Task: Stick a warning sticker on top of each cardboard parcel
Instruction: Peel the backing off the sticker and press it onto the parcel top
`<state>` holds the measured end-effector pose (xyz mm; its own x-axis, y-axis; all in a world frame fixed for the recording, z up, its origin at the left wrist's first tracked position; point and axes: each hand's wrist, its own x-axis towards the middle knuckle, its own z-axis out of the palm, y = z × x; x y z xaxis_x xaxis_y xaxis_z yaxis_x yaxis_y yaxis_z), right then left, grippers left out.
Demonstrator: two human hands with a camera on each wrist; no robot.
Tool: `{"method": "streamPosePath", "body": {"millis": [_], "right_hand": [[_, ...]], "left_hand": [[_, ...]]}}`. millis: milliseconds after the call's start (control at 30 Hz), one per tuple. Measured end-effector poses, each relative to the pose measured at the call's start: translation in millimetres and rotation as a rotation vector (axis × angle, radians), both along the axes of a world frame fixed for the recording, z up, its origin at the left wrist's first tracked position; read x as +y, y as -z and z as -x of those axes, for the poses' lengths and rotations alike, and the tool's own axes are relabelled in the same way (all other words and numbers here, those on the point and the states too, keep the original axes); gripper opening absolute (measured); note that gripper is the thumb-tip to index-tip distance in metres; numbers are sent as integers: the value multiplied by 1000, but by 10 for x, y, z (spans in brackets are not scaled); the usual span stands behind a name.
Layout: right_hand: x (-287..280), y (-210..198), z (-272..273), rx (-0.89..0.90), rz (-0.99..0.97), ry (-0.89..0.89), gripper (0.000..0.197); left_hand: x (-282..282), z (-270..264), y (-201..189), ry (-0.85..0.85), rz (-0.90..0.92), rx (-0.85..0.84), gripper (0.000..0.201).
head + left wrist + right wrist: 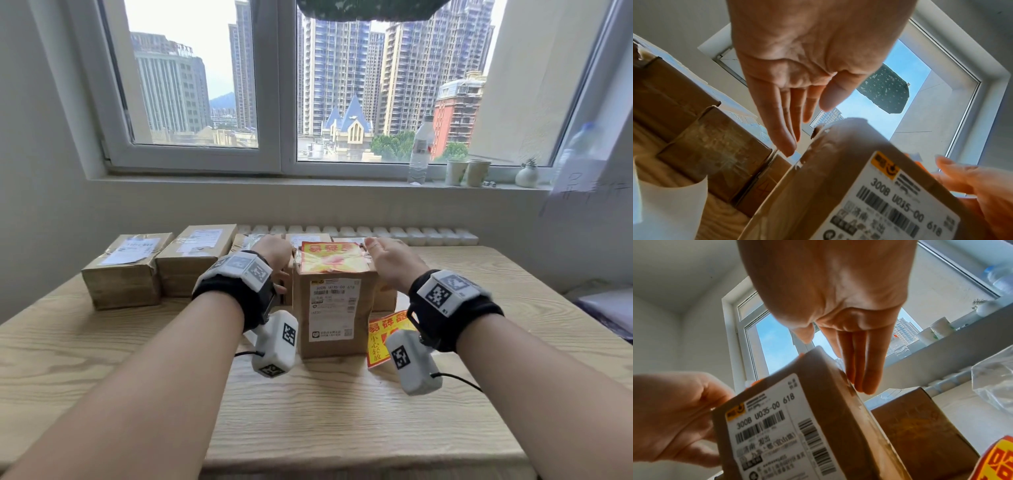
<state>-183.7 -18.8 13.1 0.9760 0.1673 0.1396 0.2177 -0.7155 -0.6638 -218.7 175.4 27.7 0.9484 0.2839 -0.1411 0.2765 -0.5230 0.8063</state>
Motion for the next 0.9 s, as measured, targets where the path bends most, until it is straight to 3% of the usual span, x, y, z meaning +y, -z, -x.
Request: {"method": "streamPosePath", "body": {"millis": [67, 167, 300, 367, 467, 500, 733, 900], "right_hand": [[-13, 34, 1, 42, -50, 22, 61], [-27, 91, 40, 125, -164, 24, 91], [-12, 107, 182, 182, -186, -61, 117], [-22, 46, 265, 141, -158, -86, 97], [-61, -108, 324, 33, -215, -105, 31], [-79, -185, 353, 8, -244, -116, 21], [-334, -789, 344, -125, -323, -77, 26], [-665, -1048, 143, -130, -350, -29, 29]], "left_hand": [[-14, 58, 31, 46, -46, 74, 29], [-47, 141, 71, 151, -112, 187, 33], [-102, 207, 70, 160, -92, 158, 38], [-123, 264, 7, 132, -95, 122, 34], [-110, 340, -220, 123, -128, 55, 33], [-104, 353, -311, 126, -126, 28, 35], [-310, 322, -915, 185, -103, -117, 32], [-644, -61, -1127, 219, -114, -194, 33]]}}
